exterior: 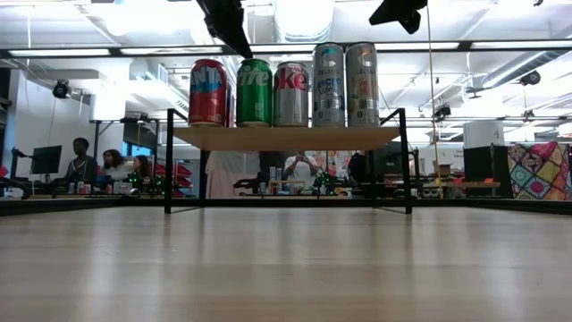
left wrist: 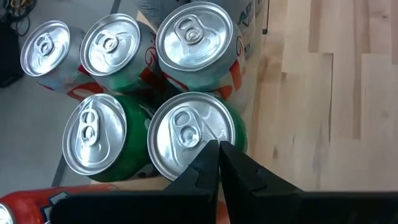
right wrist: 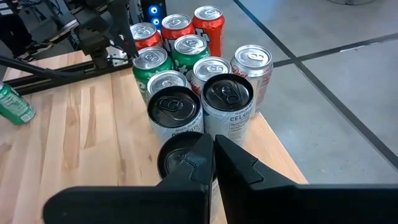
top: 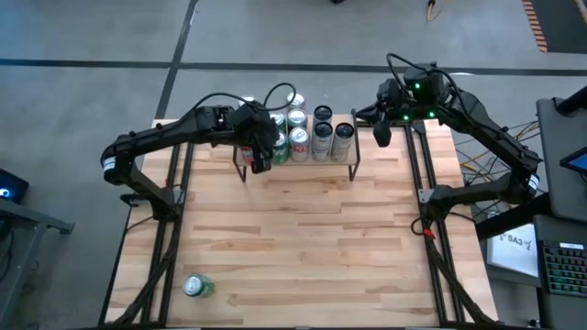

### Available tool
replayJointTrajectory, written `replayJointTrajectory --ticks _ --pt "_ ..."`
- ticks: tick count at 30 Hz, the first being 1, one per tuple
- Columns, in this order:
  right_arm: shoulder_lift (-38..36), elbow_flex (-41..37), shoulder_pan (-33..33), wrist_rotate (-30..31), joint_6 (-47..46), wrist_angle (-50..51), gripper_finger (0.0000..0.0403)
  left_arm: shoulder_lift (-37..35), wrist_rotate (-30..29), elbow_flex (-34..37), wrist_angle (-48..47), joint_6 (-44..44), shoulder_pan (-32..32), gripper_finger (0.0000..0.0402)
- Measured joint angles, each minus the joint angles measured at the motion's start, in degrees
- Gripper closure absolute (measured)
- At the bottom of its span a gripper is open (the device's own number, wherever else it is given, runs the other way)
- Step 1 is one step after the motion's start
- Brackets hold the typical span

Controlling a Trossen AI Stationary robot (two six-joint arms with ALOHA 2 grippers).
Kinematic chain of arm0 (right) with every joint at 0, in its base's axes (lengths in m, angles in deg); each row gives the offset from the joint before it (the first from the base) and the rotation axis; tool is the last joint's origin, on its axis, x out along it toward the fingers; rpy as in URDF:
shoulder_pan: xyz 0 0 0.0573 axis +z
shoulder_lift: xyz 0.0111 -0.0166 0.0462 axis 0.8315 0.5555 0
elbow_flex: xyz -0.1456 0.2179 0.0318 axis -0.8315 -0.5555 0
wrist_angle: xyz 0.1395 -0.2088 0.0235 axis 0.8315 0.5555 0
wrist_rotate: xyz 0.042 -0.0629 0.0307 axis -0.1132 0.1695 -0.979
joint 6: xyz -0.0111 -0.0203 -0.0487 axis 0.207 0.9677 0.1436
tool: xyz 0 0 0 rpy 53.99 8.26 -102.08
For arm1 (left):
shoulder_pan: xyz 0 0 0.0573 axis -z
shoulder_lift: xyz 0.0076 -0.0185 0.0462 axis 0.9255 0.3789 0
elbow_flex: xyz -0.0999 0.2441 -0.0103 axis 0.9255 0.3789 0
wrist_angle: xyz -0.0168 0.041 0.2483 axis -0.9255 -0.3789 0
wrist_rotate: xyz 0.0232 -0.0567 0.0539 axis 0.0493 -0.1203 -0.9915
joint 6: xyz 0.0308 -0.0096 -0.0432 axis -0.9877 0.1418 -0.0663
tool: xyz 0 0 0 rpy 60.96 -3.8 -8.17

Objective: Place canned beverage on shelf
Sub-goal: Adjust the soda cans on the shelf

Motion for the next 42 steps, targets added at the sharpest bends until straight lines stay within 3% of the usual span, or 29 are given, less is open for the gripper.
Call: replayJointTrajectory --ticks 4,9,20,22,26,28,34,42 --pt "0.0 0.0 0.0 0.0 0.0 0.0 0.0394 0.0 -0.4 0.0 -0.2 0.6 0.0 0.0402" --pt "0.0 0.0 0.0 0.0 0.0 0.0 0.0394 0.0 -7.0 0.0 -0.9 1.5 0.0 0.0402" --pt "0.0 0.0 0.0 0.0 0.0 0.1 0.0394 -0.3 -7.2 -0.8 -0.3 0.8 0.8 0.0402" --pt "0.0 0.0 0.0 0.0 0.0 0.2 0.0394 -0.4 -4.4 -1.4 0.0 0.0 1.3 0.0402" --pt "0.0 0.0 0.0 0.0 0.0 0.5 0.0394 -0.4 7.2 -1.0 0.1 -2.0 2.2 0.0402" --pt "0.0 0.0 0.0 0.0 0.0 0.5 0.0394 -0.4 8.1 -0.4 0.1 -2.2 2.7 0.0402" --pt "0.0 0.0 0.0 -0.1 0.0 0.5 0.0394 0.5 7.4 0.4 1.6 -1.6 2.8 0.0402" --pt "0.0 0.0 0.1 -0.1 0.0 1.5 0.0394 2.3 -0.8 0.5 0.9 -0.8 2.8 0.0402"
